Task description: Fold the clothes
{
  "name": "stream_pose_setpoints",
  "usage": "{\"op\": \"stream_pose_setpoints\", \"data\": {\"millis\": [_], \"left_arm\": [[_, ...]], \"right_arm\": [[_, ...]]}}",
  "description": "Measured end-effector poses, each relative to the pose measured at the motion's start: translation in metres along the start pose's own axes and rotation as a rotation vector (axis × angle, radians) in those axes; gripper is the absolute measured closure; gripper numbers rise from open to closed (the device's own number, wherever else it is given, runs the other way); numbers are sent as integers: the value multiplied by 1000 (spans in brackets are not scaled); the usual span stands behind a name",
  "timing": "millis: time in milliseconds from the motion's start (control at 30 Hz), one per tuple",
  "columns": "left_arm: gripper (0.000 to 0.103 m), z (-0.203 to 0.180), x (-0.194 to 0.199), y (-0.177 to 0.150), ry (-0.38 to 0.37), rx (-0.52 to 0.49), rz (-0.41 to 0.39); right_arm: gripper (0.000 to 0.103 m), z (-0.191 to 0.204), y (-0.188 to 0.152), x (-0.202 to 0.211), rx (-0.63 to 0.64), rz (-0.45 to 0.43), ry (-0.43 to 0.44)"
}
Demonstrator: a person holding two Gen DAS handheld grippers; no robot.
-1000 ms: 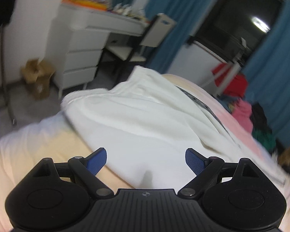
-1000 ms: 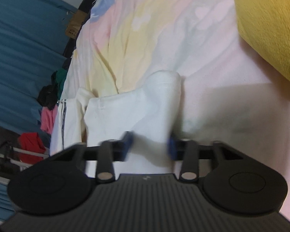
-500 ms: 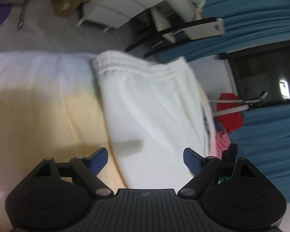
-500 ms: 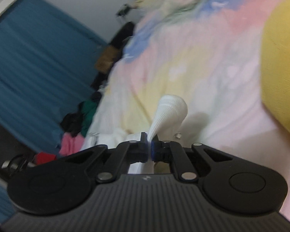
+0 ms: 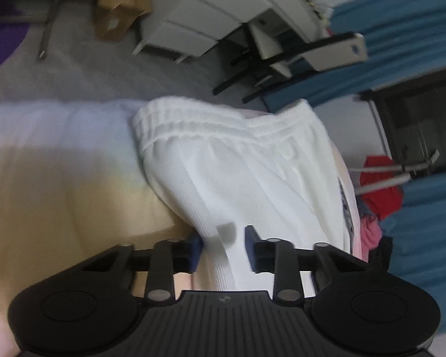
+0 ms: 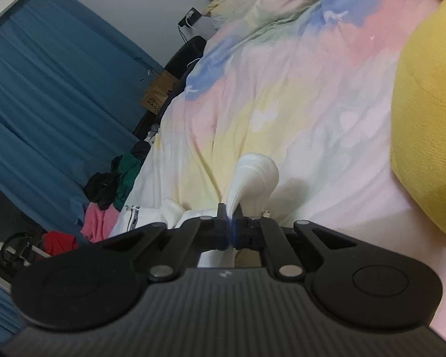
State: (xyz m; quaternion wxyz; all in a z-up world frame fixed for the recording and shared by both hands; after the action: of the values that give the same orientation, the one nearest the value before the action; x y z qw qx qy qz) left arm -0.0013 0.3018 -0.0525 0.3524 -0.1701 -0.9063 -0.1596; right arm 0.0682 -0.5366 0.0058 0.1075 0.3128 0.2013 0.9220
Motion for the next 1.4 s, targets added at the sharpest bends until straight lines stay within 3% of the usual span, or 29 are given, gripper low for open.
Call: {"op": "stream_pose_setpoints", "data": {"millis": [100, 200, 367, 467, 633, 833, 1000, 1200, 1400], "left_arm": [[95, -10, 12, 0, -13, -53, -19], [99, -17, 16, 5, -22, -69, -20], [101, -34, 40, 6, -115, -99, -71], [101, -62, 58, 13, -186, -157, -105], [101, -129, 51, 35, -218, -230, -125], [101, -221, -35, 83, -173, -302, -150], [101, -283, -153, 125, -80, -327, -122], [101, -311, -280, 144, 110, -405, -72], [99, -303, -326, 145, 198, -460, -26]], "right_arm": [[98, -4, 2, 2, -19, 9, 2], [98, -1, 3, 6, -15, 14, 8], [98, 16, 11, 22, 8, 9, 57], [98, 43, 21, 25, 51, -7, 88], [98, 117, 39, -2, 165, -42, 115], [98, 213, 40, -93, 286, -56, 67], [98, 261, 20, -205, 392, -38, -49], [97, 263, -10, -309, 498, 11, -136], [93, 263, -29, -346, 583, 51, -151]]}}
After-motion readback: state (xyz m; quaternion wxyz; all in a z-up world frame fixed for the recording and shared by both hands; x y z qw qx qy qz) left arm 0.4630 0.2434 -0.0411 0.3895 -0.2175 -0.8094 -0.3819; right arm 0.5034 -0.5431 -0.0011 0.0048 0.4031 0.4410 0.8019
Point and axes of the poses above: each gripper's, at about its wrist camera, not at the fingertips, and x roughly against the way its jaws point, z to its left, y to its top, the point moved 1 cm from there along -x, roughly the way its jaws point, and after that the axes turned 9 degrees about z, right-handed, at the moved point
